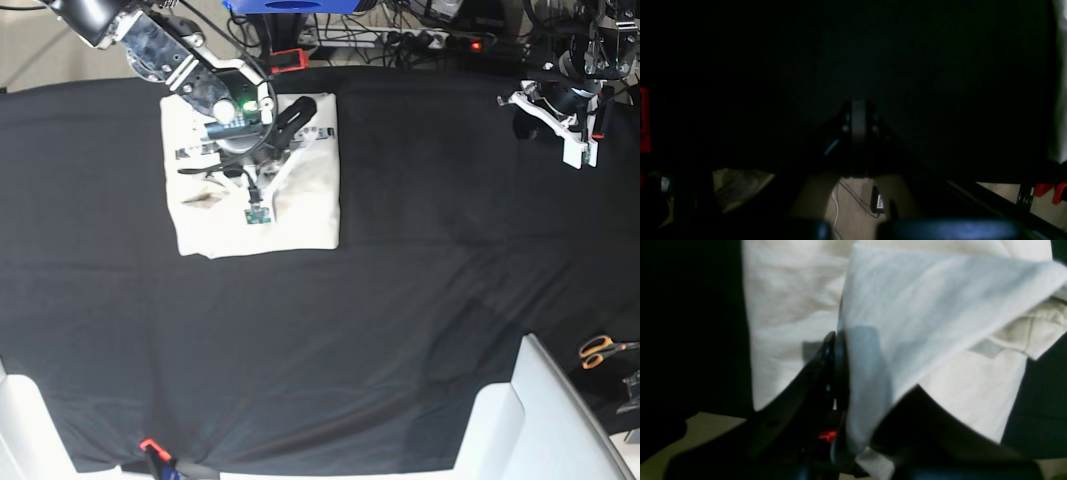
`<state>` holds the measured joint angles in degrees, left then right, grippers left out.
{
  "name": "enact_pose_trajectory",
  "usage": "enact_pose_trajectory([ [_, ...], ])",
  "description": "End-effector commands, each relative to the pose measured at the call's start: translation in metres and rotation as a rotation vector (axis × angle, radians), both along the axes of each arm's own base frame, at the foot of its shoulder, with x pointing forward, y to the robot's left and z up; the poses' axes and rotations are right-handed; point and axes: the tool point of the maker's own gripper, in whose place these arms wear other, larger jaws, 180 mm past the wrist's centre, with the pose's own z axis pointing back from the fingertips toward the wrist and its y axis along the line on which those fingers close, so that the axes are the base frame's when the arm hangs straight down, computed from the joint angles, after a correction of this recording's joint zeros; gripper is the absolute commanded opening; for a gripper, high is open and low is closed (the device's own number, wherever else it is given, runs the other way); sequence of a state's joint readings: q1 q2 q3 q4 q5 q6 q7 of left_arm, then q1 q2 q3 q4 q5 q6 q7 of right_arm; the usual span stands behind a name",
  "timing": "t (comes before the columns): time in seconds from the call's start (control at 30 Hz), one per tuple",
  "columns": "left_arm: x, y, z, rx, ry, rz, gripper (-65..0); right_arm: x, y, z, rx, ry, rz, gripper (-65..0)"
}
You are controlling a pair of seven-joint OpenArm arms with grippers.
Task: Fold the T-shirt properly
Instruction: 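Fold the collar end over onto the folded bundle with the right gripper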
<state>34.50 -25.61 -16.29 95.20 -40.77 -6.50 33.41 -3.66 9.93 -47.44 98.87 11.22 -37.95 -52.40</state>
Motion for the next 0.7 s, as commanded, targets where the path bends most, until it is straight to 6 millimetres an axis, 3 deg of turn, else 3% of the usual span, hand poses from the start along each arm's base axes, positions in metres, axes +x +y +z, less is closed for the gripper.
enact_pose_trajectory([
  [0.0,0.004,0.003,0.007,0.008,-0.025,-0.012,-65.0,0.011,0.002,0.009,-0.005,-0.059,0.007,-64.8],
  [0.23,0.004,0.003,0.007,0.008,-0.025,-0.012,-65.0,0.026,0.013,0.018,-0.027,-0.120,0.024,-64.8],
  [0.47,0.004,0.003,0.007,0.008,-0.025,-0.012,-65.0,0.018,0.035,0.018,-0.001,-0.104,0.053,-64.8],
  [0.67,0.004,0.004,0.006,0.009,-0.025,-0.010,-65.0,0.016,0.036,0.013,-0.015,-0.097,0.066,-64.8],
])
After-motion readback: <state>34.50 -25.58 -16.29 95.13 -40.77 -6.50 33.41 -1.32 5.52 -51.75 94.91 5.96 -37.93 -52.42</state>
